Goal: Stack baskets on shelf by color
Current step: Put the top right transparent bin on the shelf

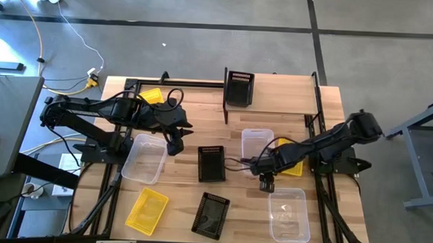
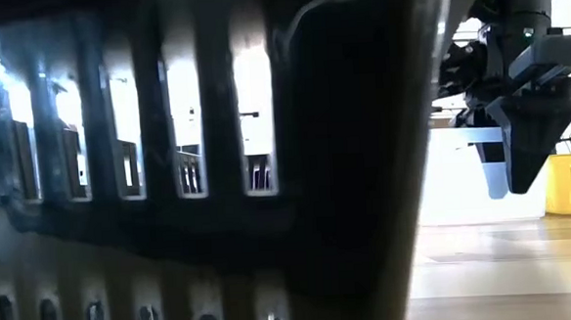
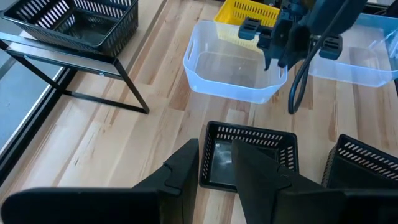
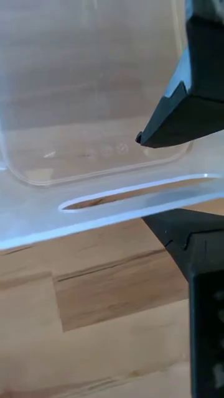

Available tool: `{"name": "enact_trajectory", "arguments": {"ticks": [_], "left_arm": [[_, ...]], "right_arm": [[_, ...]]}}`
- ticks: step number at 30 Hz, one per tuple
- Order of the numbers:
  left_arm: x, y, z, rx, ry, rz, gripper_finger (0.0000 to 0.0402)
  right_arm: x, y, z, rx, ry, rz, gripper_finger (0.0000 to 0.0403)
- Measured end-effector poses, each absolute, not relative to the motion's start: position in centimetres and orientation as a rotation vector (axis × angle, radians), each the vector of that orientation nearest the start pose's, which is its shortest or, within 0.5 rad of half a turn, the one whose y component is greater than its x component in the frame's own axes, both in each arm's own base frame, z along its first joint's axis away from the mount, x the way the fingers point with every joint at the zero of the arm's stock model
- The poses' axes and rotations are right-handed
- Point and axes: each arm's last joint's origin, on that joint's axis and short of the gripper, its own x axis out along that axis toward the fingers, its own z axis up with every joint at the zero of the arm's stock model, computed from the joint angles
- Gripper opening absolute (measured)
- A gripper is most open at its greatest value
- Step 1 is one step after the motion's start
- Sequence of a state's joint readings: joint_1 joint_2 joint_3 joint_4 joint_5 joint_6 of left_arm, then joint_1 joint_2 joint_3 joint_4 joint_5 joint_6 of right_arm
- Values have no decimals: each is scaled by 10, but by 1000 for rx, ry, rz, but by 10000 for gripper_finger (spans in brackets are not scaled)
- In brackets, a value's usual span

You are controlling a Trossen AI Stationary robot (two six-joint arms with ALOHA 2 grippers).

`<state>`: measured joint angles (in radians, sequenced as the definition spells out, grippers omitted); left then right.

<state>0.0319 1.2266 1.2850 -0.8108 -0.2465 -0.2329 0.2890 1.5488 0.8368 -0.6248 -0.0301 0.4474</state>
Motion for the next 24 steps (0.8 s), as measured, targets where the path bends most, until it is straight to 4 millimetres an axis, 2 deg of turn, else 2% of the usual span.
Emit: {"name": "enact_trajectory", "arguments": {"ticks": [4,11,16,24], "left_arm": [[242,15,361,-140,715,351,86],[242,15,361,-140,715,351,86],[242,15,361,-140,715,351,86],[242,15,361,-144,717,341,86]], "right_arm": [[250,75,158,217,1363,-39,125],[249,76,165,248,1346,-13,10],[245,78,176,295,1311,-4,12],[227,87,211,364,1166,-1,1]]}}
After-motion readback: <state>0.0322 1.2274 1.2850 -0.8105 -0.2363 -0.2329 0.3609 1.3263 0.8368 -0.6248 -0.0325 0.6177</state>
